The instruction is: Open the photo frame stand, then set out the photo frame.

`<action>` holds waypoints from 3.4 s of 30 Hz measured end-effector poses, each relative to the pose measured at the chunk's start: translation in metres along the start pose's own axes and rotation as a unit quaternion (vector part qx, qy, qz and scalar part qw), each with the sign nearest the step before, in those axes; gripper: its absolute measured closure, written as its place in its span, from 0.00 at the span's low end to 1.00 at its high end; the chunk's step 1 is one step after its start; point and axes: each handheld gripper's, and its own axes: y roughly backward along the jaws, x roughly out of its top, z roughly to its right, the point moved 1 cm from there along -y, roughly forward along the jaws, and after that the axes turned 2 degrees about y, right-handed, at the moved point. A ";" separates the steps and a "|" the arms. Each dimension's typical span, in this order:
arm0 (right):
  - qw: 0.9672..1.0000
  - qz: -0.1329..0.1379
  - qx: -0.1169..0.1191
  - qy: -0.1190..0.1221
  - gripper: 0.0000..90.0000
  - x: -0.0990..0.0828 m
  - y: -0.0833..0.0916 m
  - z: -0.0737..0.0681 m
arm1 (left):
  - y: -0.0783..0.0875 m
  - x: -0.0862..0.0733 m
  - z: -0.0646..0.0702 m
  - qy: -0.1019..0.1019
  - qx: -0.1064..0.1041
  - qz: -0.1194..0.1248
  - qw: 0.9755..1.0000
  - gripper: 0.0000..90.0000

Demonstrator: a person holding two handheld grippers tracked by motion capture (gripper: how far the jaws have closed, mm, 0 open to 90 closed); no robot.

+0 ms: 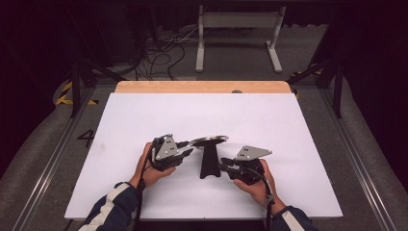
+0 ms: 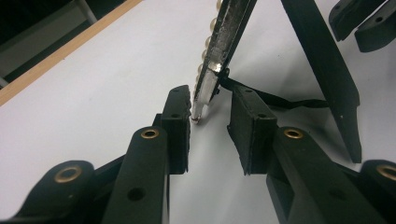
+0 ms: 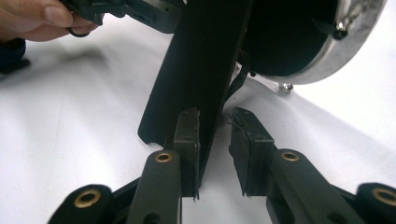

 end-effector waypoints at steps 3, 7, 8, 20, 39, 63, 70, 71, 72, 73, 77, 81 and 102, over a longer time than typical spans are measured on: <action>1.000 0.004 -0.007 0.009 0.82 0.001 0.002 -0.003 | 0.001 0.000 0.000 0.002 -0.003 0.003 1.000 0.76; 0.999 0.020 -0.025 0.018 0.88 0.002 0.007 -0.007 | -0.004 0.000 0.001 0.001 -0.005 -0.002 1.000 0.75; 0.999 0.026 -0.024 0.018 0.90 0.002 0.008 -0.008 | -0.005 0.000 0.001 0.001 -0.006 -0.003 1.000 0.75; 0.997 0.056 -0.042 0.032 1.00 0.009 0.004 -0.027 | -0.013 -0.003 -0.005 0.003 -0.006 -0.014 1.000 0.86; 0.995 0.025 -0.062 0.075 1.00 0.016 -0.039 -0.070 | -0.022 0.000 0.000 -0.001 -0.020 -0.016 1.000 0.67; 0.989 -0.029 -0.133 0.062 1.00 0.009 -0.063 -0.080 | -0.019 0.007 0.002 -0.005 -0.004 -0.025 1.000 0.87; 0.993 -0.023 -0.108 0.043 1.00 0.007 -0.055 -0.066 | -0.018 0.008 0.004 -0.007 -0.010 -0.024 1.000 0.89; 0.993 -0.023 -0.106 0.044 1.00 0.007 -0.054 -0.065 | -0.018 0.008 0.004 -0.007 -0.010 -0.024 1.000 0.89; 0.993 -0.023 -0.104 0.042 1.00 0.007 -0.054 -0.065 | -0.018 0.007 0.004 -0.006 -0.010 -0.025 1.000 0.89; 0.994 -0.023 -0.102 0.040 1.00 0.007 -0.054 -0.065 | -0.018 0.007 0.004 -0.004 -0.011 -0.024 1.000 0.89; 0.996 -0.022 -0.087 0.026 1.00 0.004 -0.053 -0.062 | -0.018 0.008 0.003 -0.001 -0.014 -0.017 1.000 0.88; 0.996 -0.021 -0.083 0.023 1.00 0.003 -0.052 -0.061 | -0.018 0.009 0.004 0.005 -0.013 -0.010 1.000 0.83; 0.996 -0.021 -0.088 -0.007 1.00 -0.006 -0.038 -0.052 | -0.037 0.012 0.007 0.003 -0.023 -0.019 1.000 0.80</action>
